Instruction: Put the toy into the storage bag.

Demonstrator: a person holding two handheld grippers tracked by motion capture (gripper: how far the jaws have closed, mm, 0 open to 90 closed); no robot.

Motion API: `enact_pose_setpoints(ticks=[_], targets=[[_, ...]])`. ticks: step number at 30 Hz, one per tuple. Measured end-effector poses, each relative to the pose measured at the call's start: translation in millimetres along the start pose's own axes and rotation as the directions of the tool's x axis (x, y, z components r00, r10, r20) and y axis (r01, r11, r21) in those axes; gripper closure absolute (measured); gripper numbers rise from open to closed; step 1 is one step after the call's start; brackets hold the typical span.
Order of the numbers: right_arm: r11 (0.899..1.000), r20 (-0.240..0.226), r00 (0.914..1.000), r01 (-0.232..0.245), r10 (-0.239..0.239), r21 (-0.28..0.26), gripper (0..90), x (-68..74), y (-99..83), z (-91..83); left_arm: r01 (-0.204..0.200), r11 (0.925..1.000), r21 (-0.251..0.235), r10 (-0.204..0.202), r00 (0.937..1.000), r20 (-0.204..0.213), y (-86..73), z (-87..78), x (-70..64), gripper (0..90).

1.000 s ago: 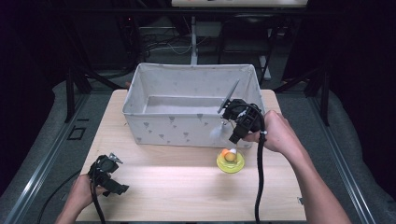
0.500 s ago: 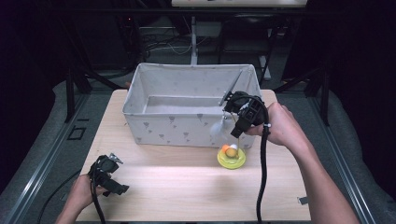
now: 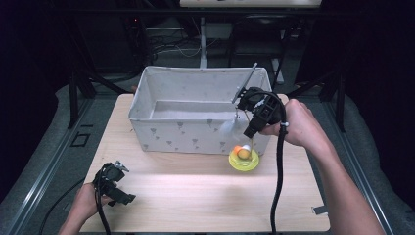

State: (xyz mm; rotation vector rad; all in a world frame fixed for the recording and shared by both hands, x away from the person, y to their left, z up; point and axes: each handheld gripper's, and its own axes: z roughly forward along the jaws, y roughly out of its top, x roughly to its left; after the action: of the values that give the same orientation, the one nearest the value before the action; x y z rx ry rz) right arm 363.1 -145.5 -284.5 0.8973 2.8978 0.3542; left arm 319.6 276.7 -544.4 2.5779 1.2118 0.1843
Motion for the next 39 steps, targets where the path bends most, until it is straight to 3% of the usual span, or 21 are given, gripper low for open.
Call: enact_pose_setpoints(ticks=[39], targets=[[1.0, 0.016, 0.9998, 0.016, -0.015, -0.021, 88.3, -6.4, 13.7, -53.8, -0.004, 1.0, 0.008, 0.004, 0.9999, 0.011, 0.6, 1.1, 0.6, 0.3]])
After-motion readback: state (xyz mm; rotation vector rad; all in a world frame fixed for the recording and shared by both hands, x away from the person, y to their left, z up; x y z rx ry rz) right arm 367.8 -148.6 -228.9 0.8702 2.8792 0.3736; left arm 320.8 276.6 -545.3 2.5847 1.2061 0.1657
